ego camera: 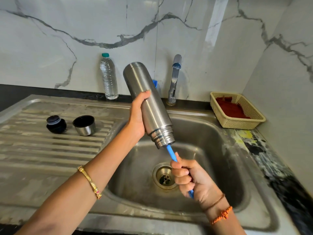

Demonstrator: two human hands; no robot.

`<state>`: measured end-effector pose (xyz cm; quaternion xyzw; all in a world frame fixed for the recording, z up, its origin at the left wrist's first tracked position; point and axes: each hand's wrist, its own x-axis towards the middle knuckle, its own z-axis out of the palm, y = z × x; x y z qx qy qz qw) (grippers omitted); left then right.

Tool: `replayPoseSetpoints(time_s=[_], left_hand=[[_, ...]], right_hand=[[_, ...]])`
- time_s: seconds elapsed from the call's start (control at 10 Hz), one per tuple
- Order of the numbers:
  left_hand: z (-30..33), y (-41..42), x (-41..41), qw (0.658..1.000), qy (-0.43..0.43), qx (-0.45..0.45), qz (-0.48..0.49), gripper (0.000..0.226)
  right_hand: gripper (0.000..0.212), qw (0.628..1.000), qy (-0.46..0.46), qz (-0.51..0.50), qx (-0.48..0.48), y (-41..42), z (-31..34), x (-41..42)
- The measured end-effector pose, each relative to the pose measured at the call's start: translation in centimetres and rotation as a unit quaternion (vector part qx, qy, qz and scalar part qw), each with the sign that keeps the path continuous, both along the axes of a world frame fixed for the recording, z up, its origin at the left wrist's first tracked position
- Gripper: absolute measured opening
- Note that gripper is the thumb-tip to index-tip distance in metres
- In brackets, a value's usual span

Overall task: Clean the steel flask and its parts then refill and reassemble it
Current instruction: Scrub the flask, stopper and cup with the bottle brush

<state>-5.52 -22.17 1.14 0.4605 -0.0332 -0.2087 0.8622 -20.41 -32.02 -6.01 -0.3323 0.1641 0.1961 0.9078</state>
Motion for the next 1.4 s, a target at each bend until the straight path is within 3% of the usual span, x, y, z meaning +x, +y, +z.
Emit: replayPoseSetpoints(time_s=[0.1,0.2,0.3,0.4,0.5,0.6,0.7,0.8,0.9,1.0,1.1,1.2,1.3,1.4], left_hand=[[0.4,0.0,0.8,1.0,-0.014,-0.016,0.022,0.062],[0.5,-0.2,1.6,0.994,-0.002,-0.023,0.103,0.09],[-0.1,-0.2,1.7,0.991,0.021,-0.04,0.126,0.088],[-1.0,-0.1,1.4,0.994,0.027,-0.04,0.098,0.095],[-1.2,0.3,1.2,0.999,0.004,-0.015,0.048,0.095],[-0.7,0.5,2.1,0.998,-0.007,-0.027,0.057,0.095],[-0.4,0.4,2.8,0.99,0.017,-0.046,0.129,0.089],[-1.8,0.2,1.9,0.987,0.046,-0.036,0.151,0.082],[-2.8,0.2,1.3,0.993,0.044,-0.021,0.111,0.089],[-1.1,0.3,1.5,0.999,0.004,-0.018,0.029,0.075],[-0.2,0.2,1.9,0.998,-0.018,-0.023,0.057,0.082],[-1.7,-0.1,1.1,0.993,-0.014,-0.002,0.116,0.075],[-3.2,-0.2,0.1,0.992,0.011,-0.005,0.129,0.082],[-4.1,0.7,-0.1,0.997,0.031,-0.008,0.073,0.082]], right_hand=[[0.037,0.98,-0.017,-0.079,-0.184,0.7,0.8,0.0],[0.032,0.69,-0.117,-0.248,-0.67,0.9,-0.4,0.5],[0.025,0.426,-0.14,-0.276,-0.85,0.9,-2.2,0.4],[0.028,0.824,-0.108,-0.239,-0.503,1.0,-1.7,0.3],[0.032,0.997,0.024,-0.06,-0.051,1.9,-0.3,-0.4],[0.033,0.973,-0.009,-0.139,-0.184,2.5,-0.1,-0.2],[0.032,0.597,-0.166,-0.301,-0.724,2.2,-1.7,0.6],[0.028,0.438,-0.175,-0.299,-0.83,1.9,-3.0,-0.2],[0.019,0.891,-0.052,-0.206,-0.401,1.9,-0.9,-0.8],[0.033,0.996,0.012,-0.086,-0.011,1.7,0.6,-0.7],[0.023,0.95,-0.061,-0.154,-0.265,1.4,0.3,-0.1],[0.033,0.523,-0.178,-0.222,-0.803,1.2,-2.7,0.1],[0.04,0.494,-0.139,-0.189,-0.837,1.4,-3.8,-0.3],[0.05,0.917,-0.003,-0.114,-0.383,0.9,-2.0,-0.5]])
